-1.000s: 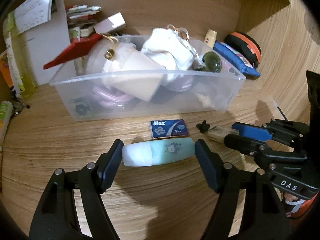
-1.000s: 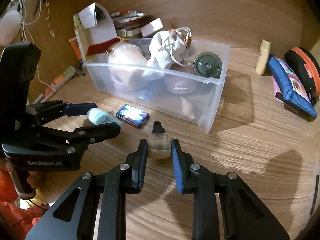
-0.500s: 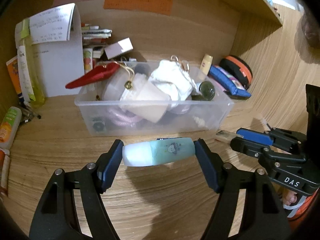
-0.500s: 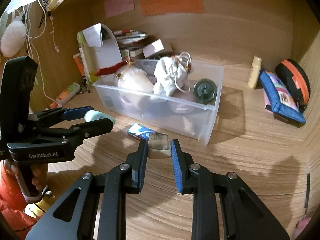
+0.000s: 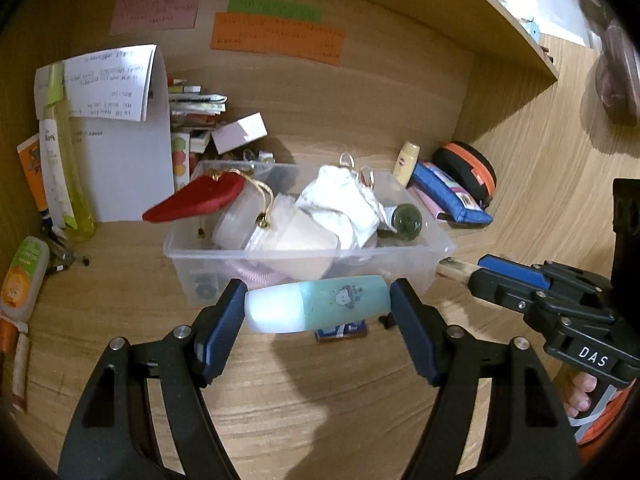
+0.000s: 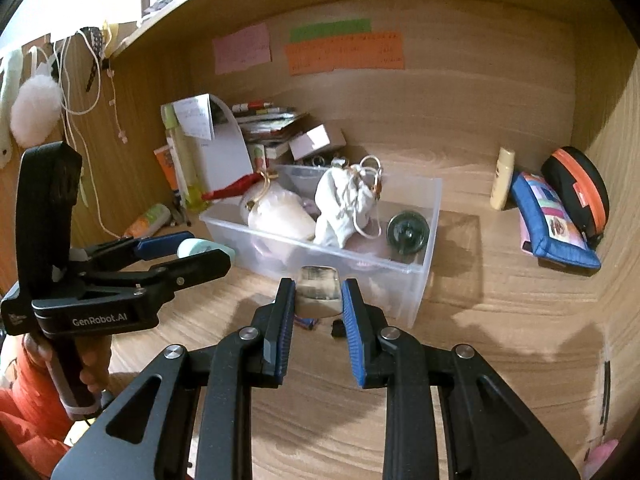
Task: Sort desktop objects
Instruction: 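Carry the tube and bottle over the clear box and open both tools, then withdraw both tools and move the left tool toward the blue Max packet, then grasp the blue Max packet with the left tool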
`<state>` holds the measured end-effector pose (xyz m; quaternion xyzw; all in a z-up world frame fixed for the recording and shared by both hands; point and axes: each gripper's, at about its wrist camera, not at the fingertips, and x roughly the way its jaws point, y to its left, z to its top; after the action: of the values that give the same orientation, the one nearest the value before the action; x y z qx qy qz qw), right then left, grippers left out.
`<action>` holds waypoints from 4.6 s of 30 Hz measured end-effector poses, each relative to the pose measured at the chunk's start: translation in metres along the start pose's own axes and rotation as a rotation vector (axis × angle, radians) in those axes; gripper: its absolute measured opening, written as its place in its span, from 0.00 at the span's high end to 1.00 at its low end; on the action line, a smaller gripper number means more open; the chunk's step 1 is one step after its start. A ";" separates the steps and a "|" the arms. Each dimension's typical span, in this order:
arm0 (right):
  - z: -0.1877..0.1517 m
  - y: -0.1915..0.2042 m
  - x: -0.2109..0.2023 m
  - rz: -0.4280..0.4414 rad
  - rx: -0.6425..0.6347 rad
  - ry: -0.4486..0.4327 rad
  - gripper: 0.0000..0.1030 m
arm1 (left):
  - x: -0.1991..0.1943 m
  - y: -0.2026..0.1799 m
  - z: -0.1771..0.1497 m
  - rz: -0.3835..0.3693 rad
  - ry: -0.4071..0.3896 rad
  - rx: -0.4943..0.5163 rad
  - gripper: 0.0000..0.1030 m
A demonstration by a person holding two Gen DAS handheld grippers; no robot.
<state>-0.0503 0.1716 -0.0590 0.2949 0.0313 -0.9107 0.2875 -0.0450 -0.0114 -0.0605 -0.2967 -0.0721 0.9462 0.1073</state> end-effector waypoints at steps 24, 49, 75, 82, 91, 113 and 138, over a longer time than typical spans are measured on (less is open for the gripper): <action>0.027 -0.043 0.041 0.000 0.079 -0.002 0.79 | 0.055 0.000 0.037 -0.017 0.040 0.015 0.30; 0.025 -0.036 0.056 -0.065 0.034 0.041 0.77 | 0.053 -0.005 0.039 0.001 0.033 0.046 0.29; 0.003 -0.004 0.025 -0.090 0.022 0.033 0.56 | 0.014 0.002 0.000 0.039 0.026 0.062 0.11; -0.013 -0.007 0.042 -0.080 0.023 0.114 0.56 | 0.026 0.009 -0.017 0.039 0.093 0.043 0.11; -0.026 -0.001 0.072 -0.076 -0.027 0.219 0.56 | 0.041 0.011 -0.028 0.024 0.143 0.036 0.11; -0.030 0.004 0.099 -0.042 -0.125 0.307 0.87 | 0.067 -0.004 -0.030 0.035 0.228 0.071 0.11; -0.015 -0.033 0.050 0.014 -0.056 0.144 0.87 | 0.104 -0.040 -0.032 0.107 0.318 0.171 0.45</action>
<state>-0.0936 0.1776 -0.1022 0.3517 0.0751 -0.8839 0.2988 -0.1037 0.0557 -0.1354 -0.4356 0.0423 0.8945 0.0914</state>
